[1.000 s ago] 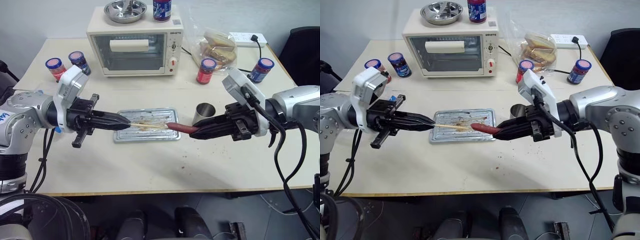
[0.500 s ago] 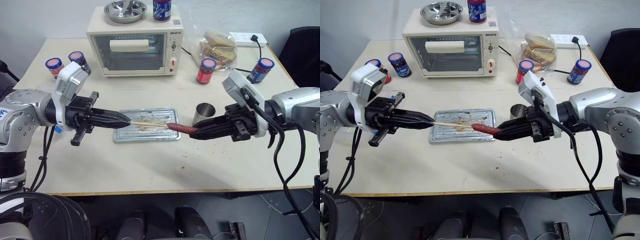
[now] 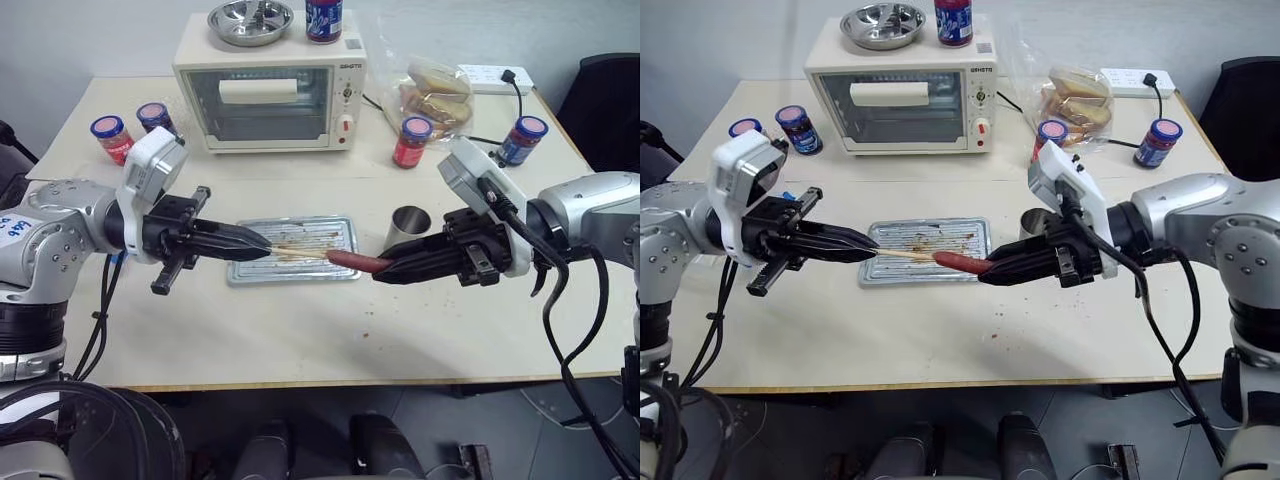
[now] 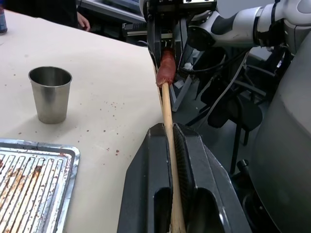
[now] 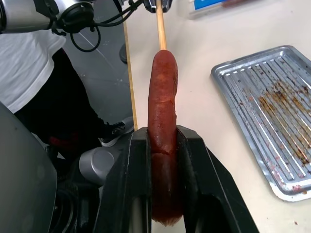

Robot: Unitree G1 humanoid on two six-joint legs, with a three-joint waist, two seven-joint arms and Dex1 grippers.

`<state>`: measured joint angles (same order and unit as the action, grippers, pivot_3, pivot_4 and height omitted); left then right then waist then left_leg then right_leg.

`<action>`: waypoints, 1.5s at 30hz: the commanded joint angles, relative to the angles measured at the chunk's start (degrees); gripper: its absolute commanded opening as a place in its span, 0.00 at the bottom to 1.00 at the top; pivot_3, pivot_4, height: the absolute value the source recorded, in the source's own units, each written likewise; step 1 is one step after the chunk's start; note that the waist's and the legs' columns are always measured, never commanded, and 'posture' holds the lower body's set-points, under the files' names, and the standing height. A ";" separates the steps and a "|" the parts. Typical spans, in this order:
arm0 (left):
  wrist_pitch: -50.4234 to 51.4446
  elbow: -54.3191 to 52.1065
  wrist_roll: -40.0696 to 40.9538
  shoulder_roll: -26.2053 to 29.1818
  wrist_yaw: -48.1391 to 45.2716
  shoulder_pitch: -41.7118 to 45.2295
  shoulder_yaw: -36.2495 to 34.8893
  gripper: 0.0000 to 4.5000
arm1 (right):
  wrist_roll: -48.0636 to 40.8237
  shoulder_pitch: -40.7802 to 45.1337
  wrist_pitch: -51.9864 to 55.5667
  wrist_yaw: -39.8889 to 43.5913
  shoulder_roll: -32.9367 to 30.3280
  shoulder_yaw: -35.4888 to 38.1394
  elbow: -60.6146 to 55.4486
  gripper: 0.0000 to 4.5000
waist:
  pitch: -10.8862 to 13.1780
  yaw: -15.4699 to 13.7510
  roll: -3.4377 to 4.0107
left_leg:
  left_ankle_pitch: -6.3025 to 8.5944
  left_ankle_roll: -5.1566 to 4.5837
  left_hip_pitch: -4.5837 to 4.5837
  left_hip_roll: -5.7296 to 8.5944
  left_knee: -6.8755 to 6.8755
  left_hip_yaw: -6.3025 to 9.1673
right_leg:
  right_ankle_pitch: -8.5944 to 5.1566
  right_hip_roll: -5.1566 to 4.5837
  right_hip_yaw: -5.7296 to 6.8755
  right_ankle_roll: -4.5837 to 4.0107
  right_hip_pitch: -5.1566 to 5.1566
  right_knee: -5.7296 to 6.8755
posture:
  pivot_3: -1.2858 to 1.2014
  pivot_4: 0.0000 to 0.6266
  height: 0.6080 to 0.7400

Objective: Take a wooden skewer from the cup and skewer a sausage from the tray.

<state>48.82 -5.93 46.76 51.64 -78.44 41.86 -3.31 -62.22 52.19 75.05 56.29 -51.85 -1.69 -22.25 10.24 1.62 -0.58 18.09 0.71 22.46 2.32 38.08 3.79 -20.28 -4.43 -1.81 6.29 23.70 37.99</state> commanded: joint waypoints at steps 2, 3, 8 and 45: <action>-0.85 -2.21 -0.71 -1.52 -0.04 1.37 1.75 0.00 | -0.51 2.81 -0.86 0.23 1.91 -0.64 -1.55 0.09 | 0.00 -0.02 0.00 | 0.00 0.00 0.00 0.00 0.01 0.00 | 0.00 0.00 0.00 0.00 0.00 0.00 | 0.52 0.24 1.00; -0.87 -2.30 -0.88 -1.56 -0.20 1.35 1.89 0.00 | -0.27 2.89 -0.94 0.50 1.91 -0.92 -1.65 0.09 | 0.00 -0.04 0.00 | 0.00 0.00 0.00 0.01 0.02 0.00 | 0.00 -0.01 0.00 0.00 -0.01 0.00 | 0.52 0.24 1.00; -1.18 -1.75 -2.15 -1.07 -0.85 1.00 1.78 0.00 | 1.20 2.94 -1.67 1.58 1.66 -1.71 -1.54 0.16 | 0.00 0.00 0.00 | 0.00 0.00 0.00 0.01 0.02 0.00 | 0.00 0.00 0.00 0.00 0.00 0.00 | 0.52 0.24 1.00; -18.90 9.08 -17.98 -7.32 52.14 -29.91 -41.62 0.00 | 12.51 7.65 -10.92 -2.89 13.26 -0.66 6.40 0.98 | -0.14 -0.24 -0.24 | 0.03 -0.03 -0.05 0.08 -0.05 0.06 | 0.01 -0.09 0.03 -0.01 -0.04 -0.05 | 0.52 0.24 1.00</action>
<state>32.05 2.17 30.55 43.82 -28.59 10.45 -45.85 -49.02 58.26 64.96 53.85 -39.14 -4.13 -15.22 10.10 1.39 -0.81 18.12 0.68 22.41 2.41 38.02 3.84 -20.27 -4.53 -1.79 6.28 23.67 37.95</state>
